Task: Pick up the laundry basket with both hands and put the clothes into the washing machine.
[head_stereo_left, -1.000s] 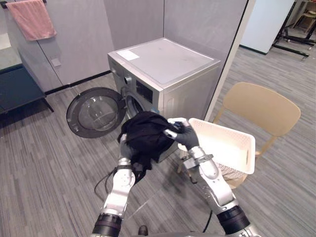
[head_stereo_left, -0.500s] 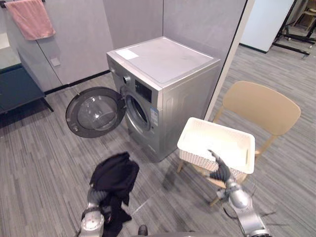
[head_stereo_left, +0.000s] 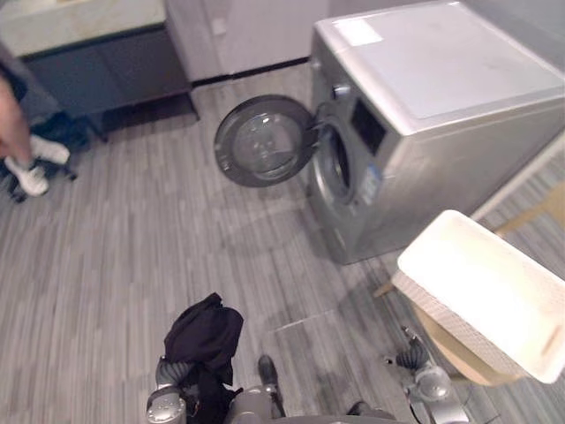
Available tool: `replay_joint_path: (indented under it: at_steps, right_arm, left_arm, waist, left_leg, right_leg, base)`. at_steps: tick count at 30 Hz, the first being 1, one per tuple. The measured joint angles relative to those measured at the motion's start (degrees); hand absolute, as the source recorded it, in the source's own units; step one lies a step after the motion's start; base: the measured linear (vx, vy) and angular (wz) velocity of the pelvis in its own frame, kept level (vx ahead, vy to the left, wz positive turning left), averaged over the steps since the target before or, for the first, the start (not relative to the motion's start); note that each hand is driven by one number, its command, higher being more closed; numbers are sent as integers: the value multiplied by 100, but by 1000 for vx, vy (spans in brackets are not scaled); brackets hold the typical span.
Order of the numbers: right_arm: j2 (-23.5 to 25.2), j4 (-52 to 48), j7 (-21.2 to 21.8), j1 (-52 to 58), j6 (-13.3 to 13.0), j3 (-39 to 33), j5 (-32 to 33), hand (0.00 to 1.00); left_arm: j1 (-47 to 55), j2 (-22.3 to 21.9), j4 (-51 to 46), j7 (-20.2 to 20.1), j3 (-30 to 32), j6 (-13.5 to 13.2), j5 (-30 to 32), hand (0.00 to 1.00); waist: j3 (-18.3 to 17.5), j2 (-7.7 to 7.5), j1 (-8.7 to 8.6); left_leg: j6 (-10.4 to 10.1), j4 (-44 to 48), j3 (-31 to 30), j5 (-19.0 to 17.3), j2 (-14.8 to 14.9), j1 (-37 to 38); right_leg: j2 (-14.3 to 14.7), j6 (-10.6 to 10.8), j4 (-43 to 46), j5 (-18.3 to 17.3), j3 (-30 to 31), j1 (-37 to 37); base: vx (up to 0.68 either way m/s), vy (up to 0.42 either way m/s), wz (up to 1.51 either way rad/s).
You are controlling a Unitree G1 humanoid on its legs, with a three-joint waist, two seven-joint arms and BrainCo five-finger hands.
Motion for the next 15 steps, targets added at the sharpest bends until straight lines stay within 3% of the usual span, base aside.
replay_joint_path:
  at_steps: [1,3,4,5,6,7,8,11,13,15]
  right_arm:
    - [89,-6,-8,-92,-9,-7,27,0]
    - [187,-13,-28,-116,-8,-94,108,0]
    - [197,-28,-34,-71,15,-106,107,0]
    - [235,-163,-43,99,74,-96,108,0]
    - [271,-236,-53,166,96,-68,113,0]
    - [407,-295,-131,217,142,-48,111,0]
    - [527,-295,-139,218,180,-37,162,0]
    - [627,-310,-146,202,180,-38,349,0]
    - [608,-307,-146,188,191,-47,383,0]
    - [596,-302,-143,264,202,-50,389,0]
  left_arm:
    - [-17,27,0,6,-17,0,2,100]
    - [25,17,-66,11,-176,-2,2,100]
    - [92,-18,-59,4,-310,11,1,100]
    - [139,3,-126,1,-473,29,0,100]
    - [166,36,-188,8,-522,43,2,100]
    - [120,105,-274,45,-592,118,20,100]
    - [10,166,-276,123,-592,138,19,100]
    - [-170,179,-317,213,-630,130,9,100]
    - [-279,88,-317,214,-697,129,1,100]
    - [-463,29,-314,197,-795,122,2,100]
  waist:
    - [55,-77,-22]
    - [180,-239,44]
    - [306,-251,83]
    - [373,-319,-14]
    - [386,-250,-47]
    - [478,-239,-66]
    - [512,-346,-160]
    - [677,-435,-290]
    - [755,-370,-366]
    - [850,-319,-377]
  left_leg:
    - [59,134,-79,-106,-96,-70]
    - [133,734,-77,-730,-225,-139]
    - [182,1093,-127,-1093,-295,-45]
    - [270,1355,-244,-1360,-343,125]
    - [298,1455,-375,-1459,-347,189]
    - [297,1546,-539,-1607,-346,257]
    - [330,1514,-630,-1631,-344,292]
    - [282,1402,-748,-1814,-455,483]
    - [266,1330,-772,-1910,-502,724]
    - [187,1058,-844,-1964,-627,1131]
  right_leg:
    - [-56,31,-65,4,-110,132]
    - [-449,248,458,-129,-37,186]
    - [-925,6,1698,-179,309,-7]
    - [-1179,-1010,2956,215,1130,-514]
    - [-1145,-1161,3500,601,1668,-846]
    - [-797,-661,4223,284,2552,-1424]
    - [-369,-486,4311,-119,2899,-1841]
    - [269,-331,3194,-436,2880,-2362]
    - [609,-264,2035,-310,2639,-2435]
    - [897,-378,297,376,2460,-2344]
  base:
    - [158,104,55]
    - [185,186,41]
    - [174,236,36]
    - [171,189,48]
    - [252,155,58]
    - [276,109,57]
    - [257,84,54]
    - [270,38,28]
    - [341,12,9]
    - [489,-20,33]
